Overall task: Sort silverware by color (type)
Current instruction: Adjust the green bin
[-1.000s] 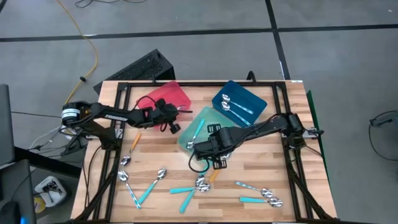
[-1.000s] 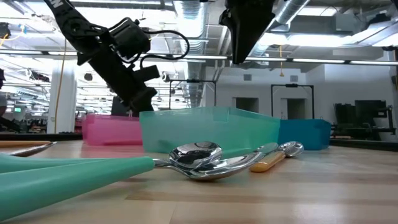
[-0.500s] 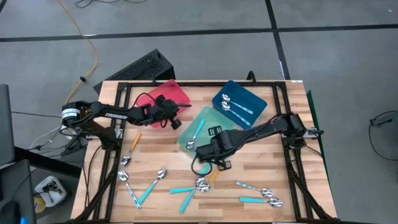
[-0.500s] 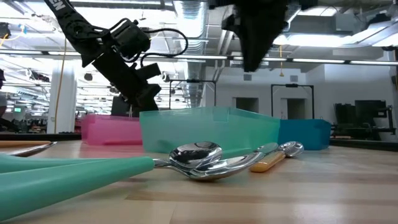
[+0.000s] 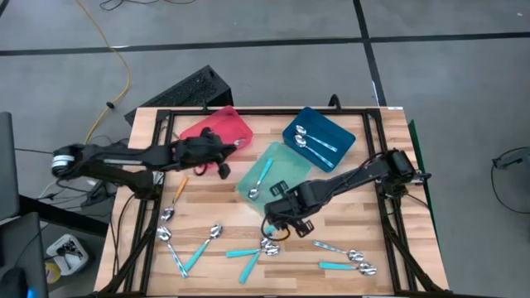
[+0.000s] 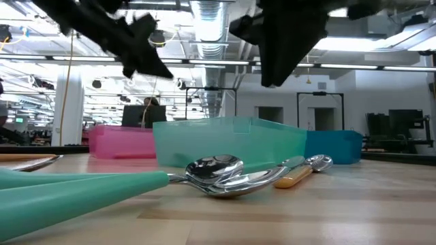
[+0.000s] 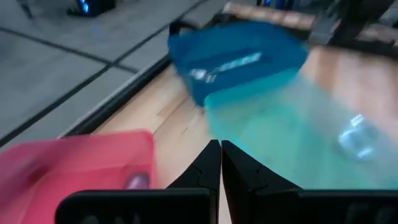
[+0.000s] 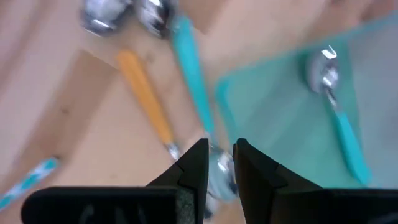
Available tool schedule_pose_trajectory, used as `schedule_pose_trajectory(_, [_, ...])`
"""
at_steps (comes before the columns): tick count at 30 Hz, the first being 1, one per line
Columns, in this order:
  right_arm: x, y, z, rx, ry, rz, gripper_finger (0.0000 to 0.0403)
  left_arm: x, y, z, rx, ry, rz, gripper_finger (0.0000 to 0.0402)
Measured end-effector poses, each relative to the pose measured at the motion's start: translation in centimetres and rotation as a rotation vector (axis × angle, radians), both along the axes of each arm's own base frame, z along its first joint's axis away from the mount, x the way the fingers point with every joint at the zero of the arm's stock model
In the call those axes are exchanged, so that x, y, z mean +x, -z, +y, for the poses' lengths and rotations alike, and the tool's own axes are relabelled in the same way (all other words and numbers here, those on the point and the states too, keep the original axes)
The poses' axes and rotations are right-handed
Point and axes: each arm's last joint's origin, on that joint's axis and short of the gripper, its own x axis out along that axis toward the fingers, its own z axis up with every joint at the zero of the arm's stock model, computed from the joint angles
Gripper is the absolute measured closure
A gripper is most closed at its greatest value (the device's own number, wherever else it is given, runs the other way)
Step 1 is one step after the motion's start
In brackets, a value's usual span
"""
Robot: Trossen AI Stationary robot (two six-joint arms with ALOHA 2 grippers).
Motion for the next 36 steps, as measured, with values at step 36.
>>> schedule_pose_trajectory(36, [5.3,4.5,-4.3,0.043,0.038,-0.227,0.0306,-6.2,-4.1,-3.7,0.019,-0.050,-0.164,0.0402])
